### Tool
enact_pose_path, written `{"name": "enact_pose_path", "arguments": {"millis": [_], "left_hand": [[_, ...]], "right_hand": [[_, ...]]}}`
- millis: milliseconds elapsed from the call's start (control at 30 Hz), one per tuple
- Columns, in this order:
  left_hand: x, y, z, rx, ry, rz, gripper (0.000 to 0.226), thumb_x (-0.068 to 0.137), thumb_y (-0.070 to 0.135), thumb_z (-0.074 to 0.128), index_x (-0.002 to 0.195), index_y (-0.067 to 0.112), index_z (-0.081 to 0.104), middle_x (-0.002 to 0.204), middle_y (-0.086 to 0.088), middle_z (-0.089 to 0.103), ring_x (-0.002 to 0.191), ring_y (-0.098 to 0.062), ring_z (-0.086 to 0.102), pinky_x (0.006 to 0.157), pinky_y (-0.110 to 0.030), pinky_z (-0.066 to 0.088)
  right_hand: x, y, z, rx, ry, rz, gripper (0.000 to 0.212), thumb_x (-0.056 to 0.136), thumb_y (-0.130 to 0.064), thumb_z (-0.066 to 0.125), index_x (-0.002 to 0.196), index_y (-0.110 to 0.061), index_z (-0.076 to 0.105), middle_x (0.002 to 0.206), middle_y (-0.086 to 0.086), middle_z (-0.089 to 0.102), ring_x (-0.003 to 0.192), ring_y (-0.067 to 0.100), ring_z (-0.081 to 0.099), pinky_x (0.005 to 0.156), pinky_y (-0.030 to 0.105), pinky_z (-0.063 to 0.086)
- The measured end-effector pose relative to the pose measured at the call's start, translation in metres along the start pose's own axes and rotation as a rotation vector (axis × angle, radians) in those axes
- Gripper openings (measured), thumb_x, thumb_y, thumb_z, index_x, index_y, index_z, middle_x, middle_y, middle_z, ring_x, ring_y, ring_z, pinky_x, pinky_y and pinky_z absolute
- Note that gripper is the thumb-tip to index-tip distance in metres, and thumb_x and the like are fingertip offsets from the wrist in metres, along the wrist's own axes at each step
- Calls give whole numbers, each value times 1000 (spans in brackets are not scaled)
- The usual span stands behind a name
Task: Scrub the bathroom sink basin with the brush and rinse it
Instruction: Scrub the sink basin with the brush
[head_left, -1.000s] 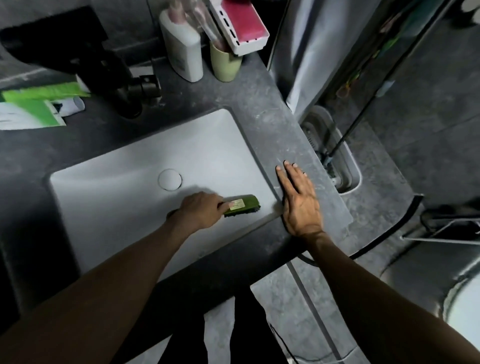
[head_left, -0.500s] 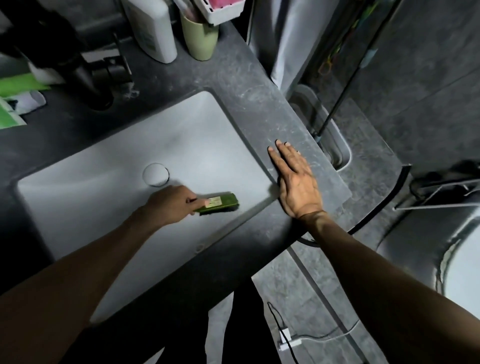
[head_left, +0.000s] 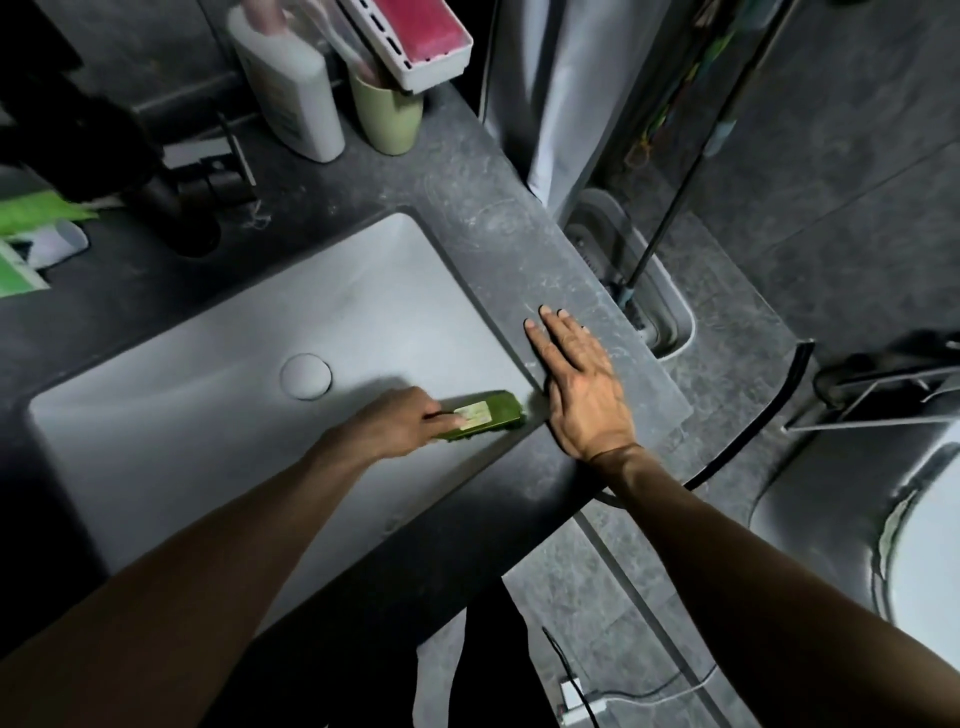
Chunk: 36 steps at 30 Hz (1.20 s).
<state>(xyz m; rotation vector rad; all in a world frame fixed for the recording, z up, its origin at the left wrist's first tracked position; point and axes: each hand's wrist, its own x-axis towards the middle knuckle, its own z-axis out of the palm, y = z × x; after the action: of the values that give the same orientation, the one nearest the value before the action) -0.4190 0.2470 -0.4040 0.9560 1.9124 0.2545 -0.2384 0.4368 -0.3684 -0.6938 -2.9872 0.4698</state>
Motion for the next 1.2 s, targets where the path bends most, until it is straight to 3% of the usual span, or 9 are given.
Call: {"name": "enact_pose_path", "arguments": {"millis": [167,400,533,633,800,900,1100,1200], "left_hand": [[-15,-31,5,-4,114,-80,44,94,62,57,78,22,62,70,3,67,64,-19,66,60,-34,52],[1,34,6,172,102,127,36,101,62,43,89,30,55,91,-1,64,81,-21,60,66,-36,50],[-4,-15,10,214,213,-17,60,96,72,36,104,21,65,101,-4,66,87,-24,60,68,-36,47],[-5,-47,6,208,248,-103,80,84,83,23,101,18,66,99,-7,68,81,-25,62,70,-39,54],[0,10,16,207,208,26,55,96,73,39,108,26,66,99,-1,67,86,-23,62,72,-38,54],[-3,17,24,222,242,73,52,97,71,38,108,27,65,99,0,69,85,-21,61,74,-38,55],[0,-28,7,305,330,-110,59,98,68,37,111,20,68,109,-8,71,95,-31,65,75,-39,52],[1,5,15,223,261,20,55,98,69,40,114,24,68,107,-5,70,94,-27,64,73,-37,49]], "right_hand": [[1,1,0,-4,3,-3,69,92,-10,44,156,-24,23,164,-2,15,152,18,7,123,44,15],[1,3,-1,-19,5,-10,72,88,-11,44,156,-23,24,164,-1,15,152,17,6,123,44,15],[1,3,0,-11,0,-6,68,92,-13,42,156,-24,23,164,-3,15,152,17,7,122,44,16],[2,3,1,-8,1,-9,66,93,-14,39,156,-24,24,164,-2,17,152,18,8,122,44,18],[1,3,0,-10,-1,-2,69,91,-13,44,157,-25,23,164,-3,14,152,16,6,122,44,17],[1,3,-1,-11,-7,0,71,90,-13,45,157,-26,22,165,-3,14,152,16,6,123,44,16],[1,3,1,-26,-10,1,68,94,-14,43,157,-26,20,165,-4,12,152,16,5,123,44,15],[1,3,1,-14,-24,3,68,93,-16,41,157,-26,21,165,-3,13,152,17,7,122,46,17]]}}
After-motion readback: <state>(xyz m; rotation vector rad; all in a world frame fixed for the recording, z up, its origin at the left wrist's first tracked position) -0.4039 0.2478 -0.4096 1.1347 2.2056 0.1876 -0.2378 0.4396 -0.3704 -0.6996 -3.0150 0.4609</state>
